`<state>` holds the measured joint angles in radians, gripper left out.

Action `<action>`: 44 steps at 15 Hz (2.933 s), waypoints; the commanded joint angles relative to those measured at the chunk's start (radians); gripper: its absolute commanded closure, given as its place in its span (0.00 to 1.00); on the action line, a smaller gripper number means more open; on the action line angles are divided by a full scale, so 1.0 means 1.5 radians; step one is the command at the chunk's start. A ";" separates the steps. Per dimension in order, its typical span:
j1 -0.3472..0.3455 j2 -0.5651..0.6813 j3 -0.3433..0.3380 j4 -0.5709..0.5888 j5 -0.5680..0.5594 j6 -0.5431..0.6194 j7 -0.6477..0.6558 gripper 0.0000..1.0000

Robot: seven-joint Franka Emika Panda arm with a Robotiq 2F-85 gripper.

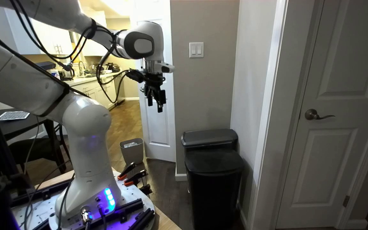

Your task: Open the lid of the black bin

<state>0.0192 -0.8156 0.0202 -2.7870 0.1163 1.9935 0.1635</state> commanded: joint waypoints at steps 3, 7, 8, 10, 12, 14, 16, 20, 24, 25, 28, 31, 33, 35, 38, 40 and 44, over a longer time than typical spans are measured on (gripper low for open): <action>-0.024 0.186 -0.042 0.054 0.000 0.176 -0.065 0.00; 0.002 0.344 -0.107 0.111 0.072 0.306 -0.140 0.00; 0.017 0.386 -0.126 0.131 0.112 0.324 -0.173 0.00; 0.036 0.472 -0.147 0.180 0.201 0.345 -0.239 0.00; 0.038 0.558 -0.145 0.240 0.306 0.339 -0.311 0.00; 0.011 0.633 -0.118 0.302 0.389 0.321 -0.369 0.00; -0.024 0.696 -0.088 0.355 0.439 0.309 -0.401 0.00; -0.087 0.798 -0.042 0.438 0.467 0.304 -0.417 0.00; -0.110 0.822 -0.023 0.451 0.434 0.321 -0.380 0.00; -0.116 0.833 -0.020 0.461 0.435 0.320 -0.380 0.00; -0.118 0.841 -0.018 0.470 0.435 0.319 -0.380 0.00; -0.118 0.841 -0.016 0.470 0.435 0.319 -0.380 0.00; -0.118 0.841 -0.016 0.470 0.435 0.319 -0.380 0.00; -0.128 0.868 -0.009 0.487 0.446 0.309 -0.397 0.00; -0.161 0.943 0.017 0.553 0.474 0.283 -0.418 0.00; -0.182 1.002 0.030 0.607 0.484 0.270 -0.413 0.00; -0.222 1.109 0.044 0.711 0.497 0.252 -0.402 0.00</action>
<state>-0.2579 0.7368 0.0574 -1.8400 0.8223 2.4085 -0.4165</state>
